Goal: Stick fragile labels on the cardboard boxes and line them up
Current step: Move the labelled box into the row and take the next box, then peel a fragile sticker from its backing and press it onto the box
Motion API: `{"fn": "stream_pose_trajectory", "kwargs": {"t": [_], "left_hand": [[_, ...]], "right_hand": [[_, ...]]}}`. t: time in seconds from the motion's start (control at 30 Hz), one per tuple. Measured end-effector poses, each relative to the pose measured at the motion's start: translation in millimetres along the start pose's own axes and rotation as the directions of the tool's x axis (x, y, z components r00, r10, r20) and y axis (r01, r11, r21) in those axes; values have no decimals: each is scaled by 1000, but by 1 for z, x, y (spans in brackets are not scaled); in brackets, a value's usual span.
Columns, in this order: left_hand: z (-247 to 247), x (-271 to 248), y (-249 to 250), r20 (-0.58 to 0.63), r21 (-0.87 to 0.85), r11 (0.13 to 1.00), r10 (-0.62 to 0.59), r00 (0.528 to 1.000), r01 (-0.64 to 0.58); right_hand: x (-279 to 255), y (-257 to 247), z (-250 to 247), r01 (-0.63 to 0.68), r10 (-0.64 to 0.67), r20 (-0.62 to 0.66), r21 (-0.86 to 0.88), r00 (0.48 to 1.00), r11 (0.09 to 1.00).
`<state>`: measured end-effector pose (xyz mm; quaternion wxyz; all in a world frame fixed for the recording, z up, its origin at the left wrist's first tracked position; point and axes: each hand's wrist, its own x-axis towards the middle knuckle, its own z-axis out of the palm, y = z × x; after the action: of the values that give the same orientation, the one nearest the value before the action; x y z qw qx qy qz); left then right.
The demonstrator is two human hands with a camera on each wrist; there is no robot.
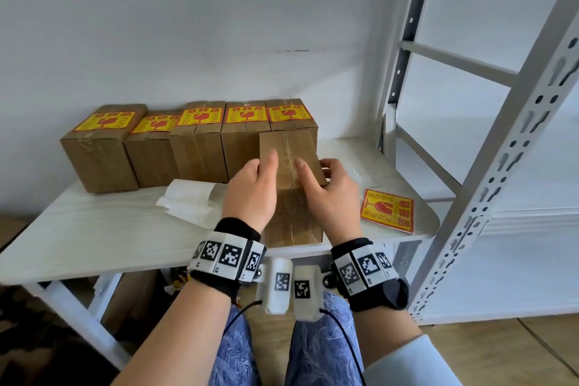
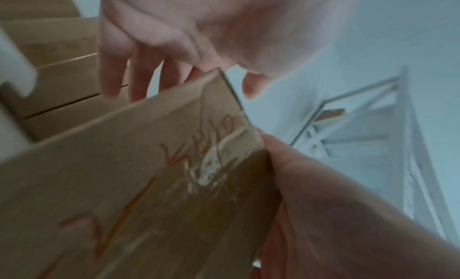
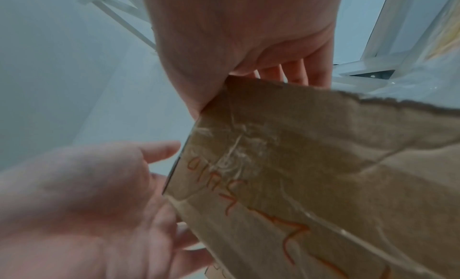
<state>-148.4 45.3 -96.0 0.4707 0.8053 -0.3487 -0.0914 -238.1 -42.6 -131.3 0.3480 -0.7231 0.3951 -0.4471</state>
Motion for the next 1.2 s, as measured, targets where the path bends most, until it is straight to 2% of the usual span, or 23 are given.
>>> {"fn": "stream_pose_trajectory", "kwargs": {"t": [0.07, 0.13, 0.27, 0.43, 0.5, 0.57, 0.63, 0.7, 0.83, 1.03, 1.2], "left_hand": [[-1, -1, 3, -70, 203, 967, 172, 983, -155], [2, -2, 14, -142, 313, 907, 337, 931, -281], [18, -7, 43, -148, 166, 876, 477, 867, -454], [52, -18, 82, -31, 15, 873, 488, 872, -488], [72, -14, 92, 67, 19, 888, 458, 887, -460], [94, -8, 97, 253, 106, 916, 352, 901, -387], [116, -1, 96, 425, 246, 912, 203, 882, -329], [137, 6, 89, 509, 335, 906, 57, 859, -258], [166, 19, 69, 541, 417, 900, -131, 831, -130], [178, 34, 56, 468, 442, 896, -188, 863, -44], [180, 39, 51, 454, 439, 899, -213, 865, -9]], "right_hand": [[1, -1, -3, -14, 14, 18, 12, 1000, 1000], [5, 2, -12, -45, 44, 18, 65, 999, 997], [19, 18, -43, -55, 66, -98, 114, 993, 992], [38, 61, -86, -160, 181, -246, 102, 952, 982], [41, 75, -99, -217, 233, -264, 88, 936, 972], [42, 91, -106, -258, 272, -279, 87, 921, 962], [40, 101, -111, -282, 292, -246, 75, 924, 956], [38, 109, -113, -299, 300, -175, 34, 938, 954], [38, 122, -111, -307, 303, -114, -14, 946, 952], [41, 134, -107, -296, 288, -82, -105, 954, 949], [44, 138, -104, -293, 289, -73, -59, 955, 954]]}}
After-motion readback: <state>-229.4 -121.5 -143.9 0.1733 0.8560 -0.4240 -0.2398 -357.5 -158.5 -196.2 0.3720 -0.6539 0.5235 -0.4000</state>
